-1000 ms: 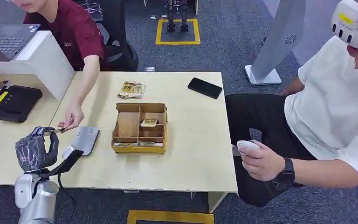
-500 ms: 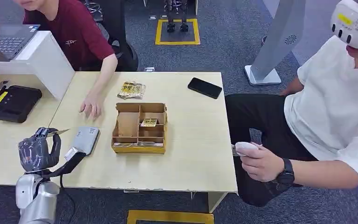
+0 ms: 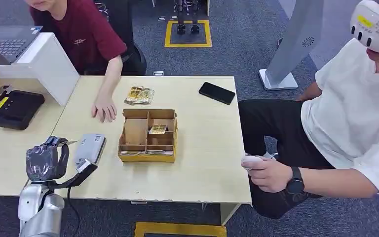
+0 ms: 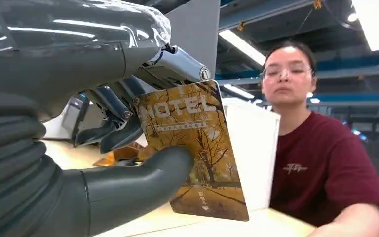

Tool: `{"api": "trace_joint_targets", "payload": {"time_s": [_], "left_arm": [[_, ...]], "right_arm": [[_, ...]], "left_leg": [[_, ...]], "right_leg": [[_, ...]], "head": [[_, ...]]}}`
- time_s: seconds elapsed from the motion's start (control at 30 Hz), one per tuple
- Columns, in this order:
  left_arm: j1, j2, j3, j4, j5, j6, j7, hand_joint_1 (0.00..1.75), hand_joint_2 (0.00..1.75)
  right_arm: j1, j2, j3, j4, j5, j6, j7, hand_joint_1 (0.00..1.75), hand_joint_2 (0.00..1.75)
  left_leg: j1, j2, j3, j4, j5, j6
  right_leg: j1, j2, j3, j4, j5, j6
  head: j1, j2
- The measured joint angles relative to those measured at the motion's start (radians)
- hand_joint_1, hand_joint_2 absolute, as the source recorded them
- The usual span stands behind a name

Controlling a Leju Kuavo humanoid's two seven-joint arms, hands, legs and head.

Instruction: Pass the card to the sensor for recognition and then transmit it.

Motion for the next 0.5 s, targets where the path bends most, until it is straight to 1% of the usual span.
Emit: {"api": "trace_joint_targets", "payload": {"time_s": [0.07, 0.17, 0.27, 0.4, 0.5], "left_arm": [[0.003, -0.001, -0.001, 0.000, -0.039, 0.000, 0.067, 1.75, 1.75], [0.008, -0.001, -0.013, 0.000, -0.056, 0.000, 0.149, 1.75, 1.75], [0.009, 0.000, -0.031, 0.001, -0.065, 0.000, 0.215, 1.75, 1.75], [0.010, 0.014, -0.062, 0.004, -0.083, 0.000, 0.288, 1.75, 1.75], [0.010, 0.024, -0.085, 0.014, -0.077, 0.000, 0.308, 1.75, 1.75]], "right_arm": [[0.000, 0.000, 0.000, 0.000, 0.000, 0.000, 0.000, 0.00, 1.75], [0.000, 0.000, 0.000, 0.000, 0.000, 0.000, 0.000, 0.00, 1.75], [0.000, 0.000, 0.000, 0.000, -0.003, -0.001, 0.002, 0.00, 1.75], [0.000, 0.000, 0.000, 0.000, -0.003, -0.002, 0.007, 0.00, 1.75], [0.000, 0.000, 0.000, 0.000, -0.004, -0.002, 0.007, 0.00, 1.75]], "left_leg": [[0.000, 0.000, 0.000, 0.000, 0.000, 0.000], [0.000, 0.000, 0.000, 0.000, 0.000, 0.000], [0.000, 0.000, 0.000, 0.000, 0.000, 0.000], [0.000, 0.000, 0.000, 0.000, 0.000, 0.000], [0.000, 0.000, 0.000, 0.000, 0.000, 0.000]], "right_leg": [[0.000, 0.000, 0.000, 0.000, 0.000, 0.000], [0.000, 0.000, 0.000, 0.000, 0.000, 0.000], [0.000, 0.000, 0.000, 0.000, 0.000, 0.000], [0.000, 0.000, 0.000, 0.000, 0.000, 0.000], [0.000, 0.000, 0.000, 0.000, 0.000, 0.000]], "head": [[0.000, 0.000], [0.000, 0.000], [0.000, 0.000], [0.000, 0.000], [0.000, 0.000]]}}
